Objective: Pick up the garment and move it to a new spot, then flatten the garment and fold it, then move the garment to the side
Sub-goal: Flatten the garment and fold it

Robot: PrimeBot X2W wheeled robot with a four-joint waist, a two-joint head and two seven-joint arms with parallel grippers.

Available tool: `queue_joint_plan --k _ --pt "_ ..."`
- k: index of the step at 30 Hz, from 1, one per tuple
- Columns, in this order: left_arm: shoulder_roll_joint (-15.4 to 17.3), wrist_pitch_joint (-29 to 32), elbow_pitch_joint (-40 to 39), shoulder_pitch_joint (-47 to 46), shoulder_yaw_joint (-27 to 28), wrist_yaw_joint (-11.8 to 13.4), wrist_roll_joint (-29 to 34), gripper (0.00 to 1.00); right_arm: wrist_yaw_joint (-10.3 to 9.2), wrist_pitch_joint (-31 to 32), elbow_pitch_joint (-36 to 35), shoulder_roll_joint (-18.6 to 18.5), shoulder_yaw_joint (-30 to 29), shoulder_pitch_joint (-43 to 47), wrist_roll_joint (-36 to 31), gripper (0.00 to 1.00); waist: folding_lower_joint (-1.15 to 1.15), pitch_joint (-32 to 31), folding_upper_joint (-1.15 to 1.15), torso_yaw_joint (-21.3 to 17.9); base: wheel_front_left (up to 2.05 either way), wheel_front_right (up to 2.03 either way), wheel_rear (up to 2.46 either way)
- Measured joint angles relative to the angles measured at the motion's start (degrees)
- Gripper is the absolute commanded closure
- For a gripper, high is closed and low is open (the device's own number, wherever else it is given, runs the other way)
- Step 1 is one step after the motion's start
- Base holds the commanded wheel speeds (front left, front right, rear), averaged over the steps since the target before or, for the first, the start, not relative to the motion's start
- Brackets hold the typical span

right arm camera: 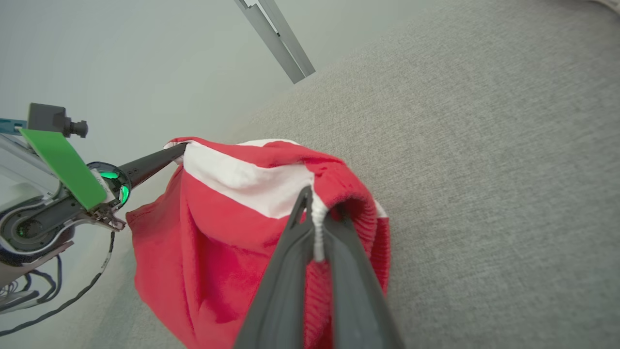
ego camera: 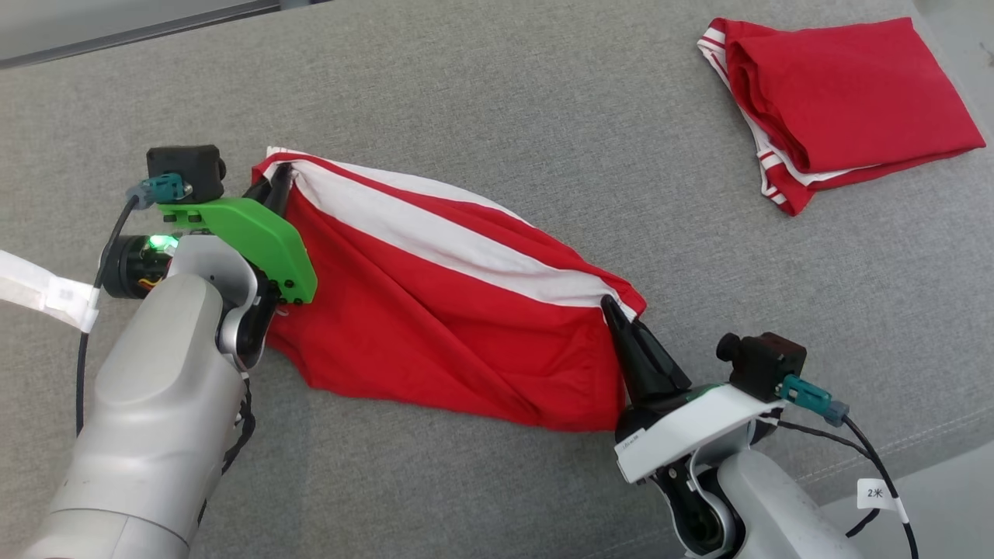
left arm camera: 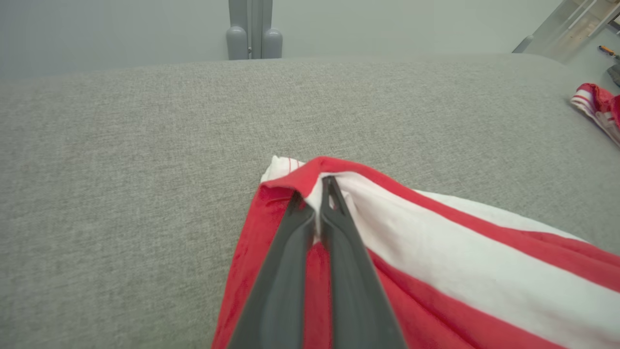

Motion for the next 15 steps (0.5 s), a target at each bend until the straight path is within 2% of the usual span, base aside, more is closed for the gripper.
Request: queue_joint_plan --k 3,4,5,6,7,15 --pt "-0.3 -0.8 2.9 -1.5 0.2 0.3 0.0 1.0 0.0 0.0 0.4 0.1 0.2 -1.0 -0.2 1.0 0.0 0.4 0.0 -0.5 0.0 0.0 0.0" --pt "-0.4 -1.4 3.8 -1.9 0.3 0.5 0.0 0.9 0.0 0.0 0.4 0.1 0.3 -1.2 -0.1 0.79 0.0 0.5 0.0 -0.6 0.0 0.0 0.0" --pt "-0.6 -1.9 4.4 -2.2 0.4 0.6 0.0 0.63 0.0 0.0 0.3 0.1 0.3 -1.3 0.1 0.46 0.0 0.5 0.0 -0.6 0.0 0.0 0.0" --pt "-0.8 -2.3 5.2 -2.5 0.4 0.6 0.0 0.43 0.0 0.0 0.4 0.1 0.4 -1.3 0.8 0.07 0.0 0.5 0.0 -0.6 0.0 0.0 0.0" --pt "-1.0 -2.7 5.7 -2.7 0.4 0.6 -0.1 0.0 0.0 0.0 0.4 0.1 0.4 -1.3 0.9 0.0 0.0 0.5 0.0 -0.5 0.0 0.0 0.0" --pt "-3.3 -8.7 7.7 -1.8 0.4 -1.4 -1.2 0.0 0.0 0.0 -0.5 0.2 -3.2 0.4 -1.2 0.0 0.0 -1.6 0.0 1.0 0.0 0.0 0.0"
